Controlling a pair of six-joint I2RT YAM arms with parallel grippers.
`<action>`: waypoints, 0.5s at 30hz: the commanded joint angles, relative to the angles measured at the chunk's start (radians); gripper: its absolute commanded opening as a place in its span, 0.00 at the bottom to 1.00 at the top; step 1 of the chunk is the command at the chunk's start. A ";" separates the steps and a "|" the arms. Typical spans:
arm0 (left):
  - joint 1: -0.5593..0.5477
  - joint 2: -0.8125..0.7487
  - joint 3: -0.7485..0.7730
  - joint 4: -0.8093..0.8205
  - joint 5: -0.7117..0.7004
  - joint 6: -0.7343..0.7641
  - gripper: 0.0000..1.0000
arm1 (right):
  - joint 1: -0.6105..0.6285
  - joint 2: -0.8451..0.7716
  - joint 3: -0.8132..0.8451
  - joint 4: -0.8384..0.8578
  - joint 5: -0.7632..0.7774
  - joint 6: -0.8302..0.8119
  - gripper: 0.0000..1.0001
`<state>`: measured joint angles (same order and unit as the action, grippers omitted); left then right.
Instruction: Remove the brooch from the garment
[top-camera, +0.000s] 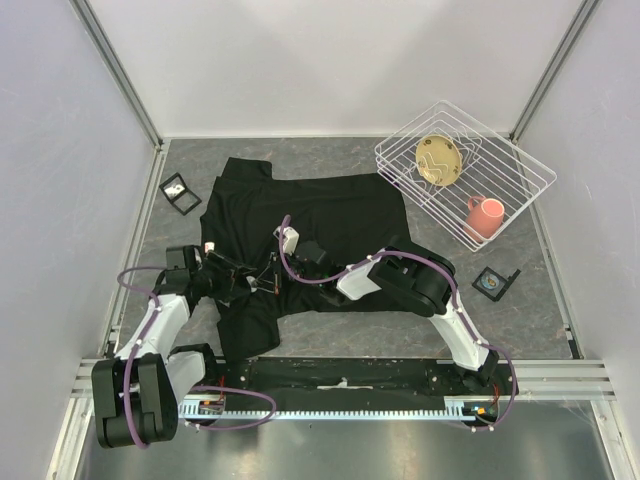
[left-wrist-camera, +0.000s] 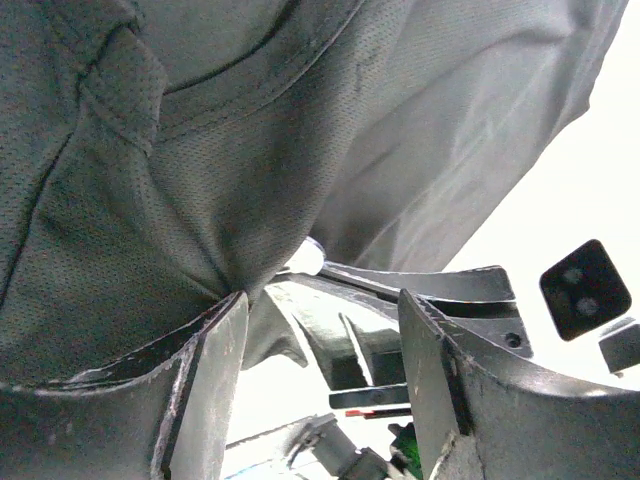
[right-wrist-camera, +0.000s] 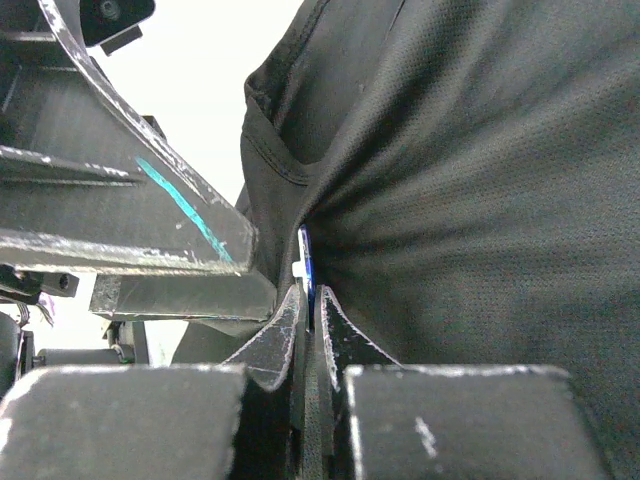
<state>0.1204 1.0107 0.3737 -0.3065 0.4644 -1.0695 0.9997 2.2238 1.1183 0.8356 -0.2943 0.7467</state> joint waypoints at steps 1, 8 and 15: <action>0.005 0.011 0.027 0.046 0.077 -0.150 0.69 | 0.005 -0.015 0.006 0.053 0.011 -0.041 0.00; 0.005 0.059 0.040 0.047 0.066 -0.168 0.70 | 0.010 -0.012 0.009 0.057 0.009 -0.041 0.00; 0.008 -0.104 0.083 -0.091 -0.145 -0.164 0.70 | 0.013 -0.015 0.006 0.045 0.009 -0.043 0.00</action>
<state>0.1223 1.0031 0.4088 -0.3325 0.4377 -1.1931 1.0054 2.2238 1.1183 0.8375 -0.2905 0.7265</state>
